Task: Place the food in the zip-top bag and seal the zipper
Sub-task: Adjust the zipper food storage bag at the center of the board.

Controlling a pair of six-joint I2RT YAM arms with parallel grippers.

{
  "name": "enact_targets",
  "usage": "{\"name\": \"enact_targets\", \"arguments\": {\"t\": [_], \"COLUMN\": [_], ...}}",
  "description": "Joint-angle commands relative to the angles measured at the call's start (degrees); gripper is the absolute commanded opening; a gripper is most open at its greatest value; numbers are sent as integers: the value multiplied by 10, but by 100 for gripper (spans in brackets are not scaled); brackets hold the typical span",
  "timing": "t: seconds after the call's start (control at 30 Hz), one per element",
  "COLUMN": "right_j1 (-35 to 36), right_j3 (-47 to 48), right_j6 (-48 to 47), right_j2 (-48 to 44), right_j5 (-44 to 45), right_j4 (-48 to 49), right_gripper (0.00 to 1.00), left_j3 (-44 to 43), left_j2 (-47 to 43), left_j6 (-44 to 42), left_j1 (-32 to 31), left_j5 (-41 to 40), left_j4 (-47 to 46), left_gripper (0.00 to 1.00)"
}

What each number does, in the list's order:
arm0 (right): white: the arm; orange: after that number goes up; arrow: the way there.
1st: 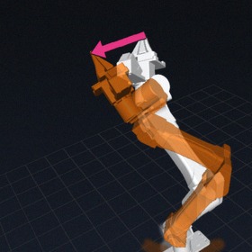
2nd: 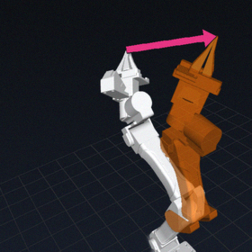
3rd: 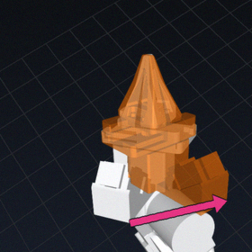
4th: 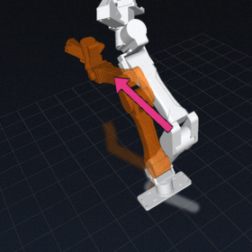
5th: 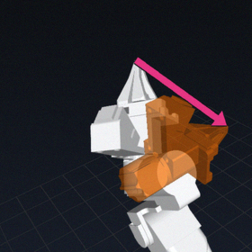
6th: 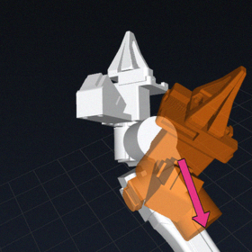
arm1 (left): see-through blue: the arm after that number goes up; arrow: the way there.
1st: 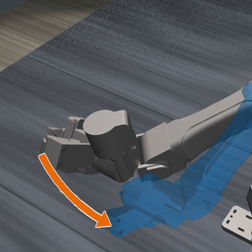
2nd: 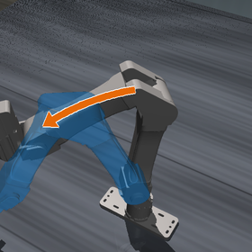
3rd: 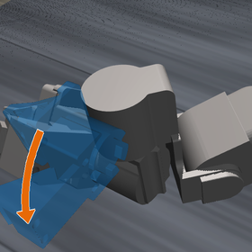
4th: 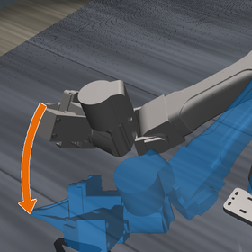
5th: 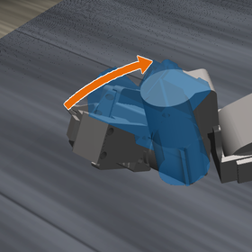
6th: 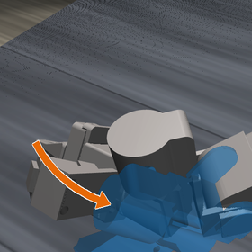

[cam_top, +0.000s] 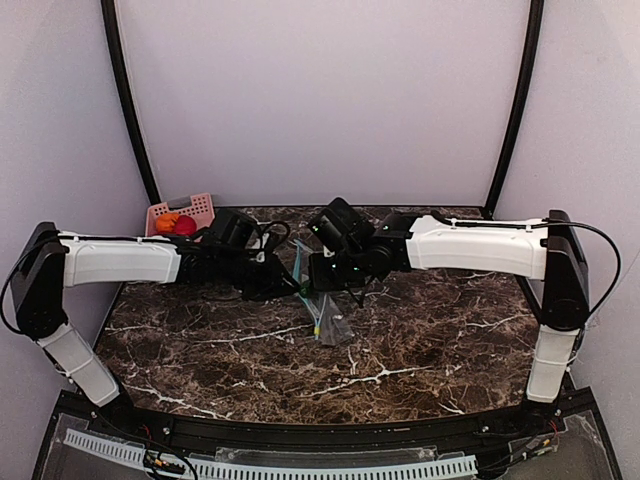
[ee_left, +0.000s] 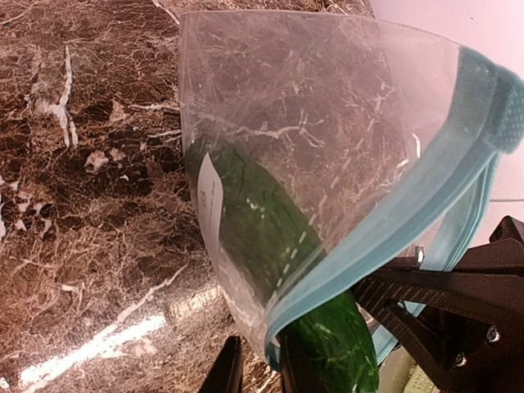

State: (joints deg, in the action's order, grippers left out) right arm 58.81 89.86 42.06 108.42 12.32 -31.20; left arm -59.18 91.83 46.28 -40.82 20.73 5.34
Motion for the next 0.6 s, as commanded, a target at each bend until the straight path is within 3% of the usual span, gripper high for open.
{"name": "enact_targets", "arguments": {"t": [0.0, 0.07, 0.27, 0.43, 0.57], "right_j1": [-3, -3, -7, -21, -34], "right_j3": [-1, 0, 0, -5, -9], "right_j6": [-4, -4, -5, -12, -14], "right_j2": [-10, -9, -14, -29, -42], "right_j5": [-4, -4, 5, 7, 17], "right_j4": [14, 14, 6, -10, -30], "right_gripper": [0, 0, 0, 0, 0], "left_j3": [-22, -24, -34, -60, -85], "left_j2": [6, 11, 12, -12, -11], "left_j6": [8, 9, 6, -22, -34], "left_j1": [-3, -3, -2, 3, 8], "left_j5": [9, 13, 28, 46, 120], "left_j4": [-21, -25, -27, -10, -3], "left_gripper": [17, 17, 2, 1, 1]}}
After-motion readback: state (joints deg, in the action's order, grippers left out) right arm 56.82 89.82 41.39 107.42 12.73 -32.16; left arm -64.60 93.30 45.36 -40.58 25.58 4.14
